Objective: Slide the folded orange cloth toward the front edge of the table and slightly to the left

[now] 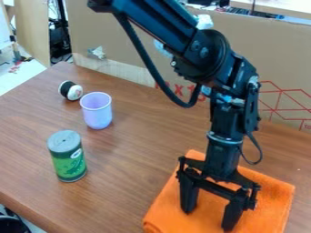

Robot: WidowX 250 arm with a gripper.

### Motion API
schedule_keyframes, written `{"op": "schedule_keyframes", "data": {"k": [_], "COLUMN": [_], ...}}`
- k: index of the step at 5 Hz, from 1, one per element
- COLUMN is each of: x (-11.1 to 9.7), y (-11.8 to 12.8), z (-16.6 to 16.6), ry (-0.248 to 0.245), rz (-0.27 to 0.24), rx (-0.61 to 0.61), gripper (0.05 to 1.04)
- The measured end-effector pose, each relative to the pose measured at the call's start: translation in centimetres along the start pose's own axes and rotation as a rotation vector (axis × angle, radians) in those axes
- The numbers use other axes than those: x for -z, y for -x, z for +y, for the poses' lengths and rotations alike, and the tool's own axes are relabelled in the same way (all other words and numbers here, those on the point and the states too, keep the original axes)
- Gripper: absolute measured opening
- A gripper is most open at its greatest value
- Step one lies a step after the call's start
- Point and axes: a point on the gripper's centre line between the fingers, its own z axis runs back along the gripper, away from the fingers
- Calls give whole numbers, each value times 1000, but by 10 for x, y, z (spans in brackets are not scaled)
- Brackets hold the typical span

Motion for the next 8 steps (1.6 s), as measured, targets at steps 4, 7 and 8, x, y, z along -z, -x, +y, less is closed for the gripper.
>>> {"op": "schedule_keyframes", "data": {"k": [4, 7, 8], "x": [-17, -125, -141], "y": [21, 13, 12], "z": [26, 83, 125], "ry": [46, -80, -114], "rz": [88, -289, -336], "rx": [-10, 60, -16], "gripper": [1001, 1001, 1001]}}
